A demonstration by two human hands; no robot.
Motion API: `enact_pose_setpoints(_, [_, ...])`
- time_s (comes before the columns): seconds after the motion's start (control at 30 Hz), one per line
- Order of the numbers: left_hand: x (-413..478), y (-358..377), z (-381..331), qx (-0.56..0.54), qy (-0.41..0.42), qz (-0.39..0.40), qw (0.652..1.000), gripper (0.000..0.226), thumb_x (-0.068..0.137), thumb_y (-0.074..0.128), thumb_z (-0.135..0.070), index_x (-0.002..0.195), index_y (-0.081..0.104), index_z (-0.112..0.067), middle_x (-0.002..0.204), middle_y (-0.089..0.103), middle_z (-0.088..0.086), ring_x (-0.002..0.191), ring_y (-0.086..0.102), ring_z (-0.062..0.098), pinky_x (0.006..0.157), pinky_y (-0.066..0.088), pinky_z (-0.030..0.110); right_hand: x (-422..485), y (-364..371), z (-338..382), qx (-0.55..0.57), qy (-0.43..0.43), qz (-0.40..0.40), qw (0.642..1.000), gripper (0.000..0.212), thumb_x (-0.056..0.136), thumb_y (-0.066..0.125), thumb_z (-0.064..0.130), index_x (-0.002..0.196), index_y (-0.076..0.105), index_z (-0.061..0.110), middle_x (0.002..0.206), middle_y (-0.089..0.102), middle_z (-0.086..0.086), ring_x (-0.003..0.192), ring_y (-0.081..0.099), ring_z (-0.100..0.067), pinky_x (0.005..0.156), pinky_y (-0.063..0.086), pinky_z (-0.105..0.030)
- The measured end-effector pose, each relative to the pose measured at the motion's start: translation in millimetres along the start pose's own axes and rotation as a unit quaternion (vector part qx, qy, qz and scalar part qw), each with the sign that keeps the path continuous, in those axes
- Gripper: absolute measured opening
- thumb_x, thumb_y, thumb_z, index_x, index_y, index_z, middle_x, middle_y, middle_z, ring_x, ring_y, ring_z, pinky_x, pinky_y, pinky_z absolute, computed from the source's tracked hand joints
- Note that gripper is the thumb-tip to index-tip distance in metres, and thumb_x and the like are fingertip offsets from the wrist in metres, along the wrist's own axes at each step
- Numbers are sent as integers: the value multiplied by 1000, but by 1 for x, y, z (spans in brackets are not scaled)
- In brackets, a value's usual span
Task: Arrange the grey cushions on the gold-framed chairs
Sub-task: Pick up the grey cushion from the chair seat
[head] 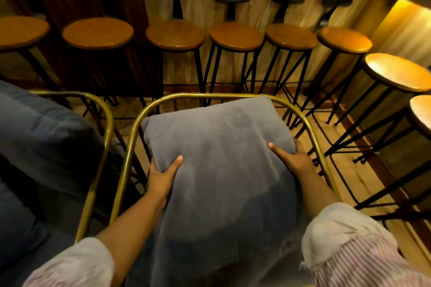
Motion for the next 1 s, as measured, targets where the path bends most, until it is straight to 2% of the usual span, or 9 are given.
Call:
enact_pose_setpoints(0.07, [-21, -5, -29, 17, 49, 7, 999, 81, 70, 79, -38, 140, 43, -21, 137, 56, 7, 122, 56, 30, 100, 48, 46, -32, -12, -12, 70, -4, -11, 997, 96, 48, 76, 73, 134, 44, 42, 133, 59, 2, 117, 57, -30, 101, 46, -49])
enact_pose_setpoints(0.2, [-73, -17, -84, 49, 144, 30, 988, 82, 73, 77, -37, 144, 36, -27, 142, 51, 2, 125, 52, 27, 102, 45, 46, -81, -31, -22, 126, -22, -23, 991, 102, 40, 72, 82, 131, 47, 43, 130, 62, 3, 117, 58, -30, 101, 45, -52])
enact_pose_setpoints(0.37, [-143, -58, -128, 62, 206, 7, 977, 90, 71, 76, -46, 146, 30, -28, 148, 44, 4, 133, 45, 32, 107, 40, 53, -140, -52, 19, 143, -104, -21, 984, 101, 42, 72, 81, 130, 48, 39, 131, 61, 2, 117, 59, -30, 99, 47, -51])
enact_pose_setpoints(0.5, [-186, -120, -148, 49, 210, -43, 975, 97, 66, 76, -54, 147, 27, -32, 150, 42, 3, 133, 44, 31, 108, 39, 54, -194, -40, 72, 149, -177, 7, 973, 80, 67, 75, 58, 136, 48, 27, 137, 55, -3, 123, 53, -31, 104, 43, -46])
enact_pose_setpoints(0.57, [-207, -159, -154, 53, 213, -86, 972, 95, 68, 74, -54, 148, 27, -31, 150, 41, 4, 134, 43, 33, 109, 38, 54, -217, -18, 91, 147, -196, 41, 969, 78, 68, 75, 56, 135, 47, 26, 137, 56, -6, 122, 53, -32, 102, 44, -46])
enact_pose_setpoints(0.7, [-237, -249, -165, 26, 219, -178, 959, 85, 74, 73, -46, 146, 33, -24, 149, 43, 8, 134, 43, 35, 108, 39, 51, -257, 44, 125, 123, -204, 99, 966, 92, 52, 71, 74, 132, 47, 37, 136, 57, -3, 121, 54, -34, 102, 44, -53])
enact_pose_setpoints(0.77, [-247, -301, -169, 26, 220, -207, 953, 89, 70, 74, -52, 145, 35, -25, 148, 44, 7, 133, 44, 35, 108, 39, 53, -280, 84, 146, 110, -227, 135, 958, 94, 48, 71, 76, 131, 49, 38, 134, 58, -2, 120, 55, -33, 101, 45, -53])
enact_pose_setpoints(0.87, [-255, -379, -166, 34, 212, -256, 943, 94, 62, 74, -62, 143, 37, -31, 145, 48, 5, 130, 46, 35, 106, 40, 55, -318, 148, 179, 97, -260, 191, 942, 91, 53, 74, 69, 132, 50, 33, 133, 60, -1, 118, 57, -29, 101, 46, -50])
enact_pose_setpoints(1.0, [-261, -476, -159, 2, 203, -323, 924, 83, 72, 74, -49, 142, 38, -24, 142, 50, 8, 127, 49, 36, 104, 43, 51, -365, 249, 222, 87, -299, 253, 916, 77, 65, 76, 56, 132, 50, 30, 133, 59, -2, 118, 57, -28, 101, 46, -50])
Point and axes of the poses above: each hand's wrist, its own x-axis towards the middle knuckle, its own y-axis out of the palm, z = x × y, the point moved 7 cm from there along x, towards the middle knuckle
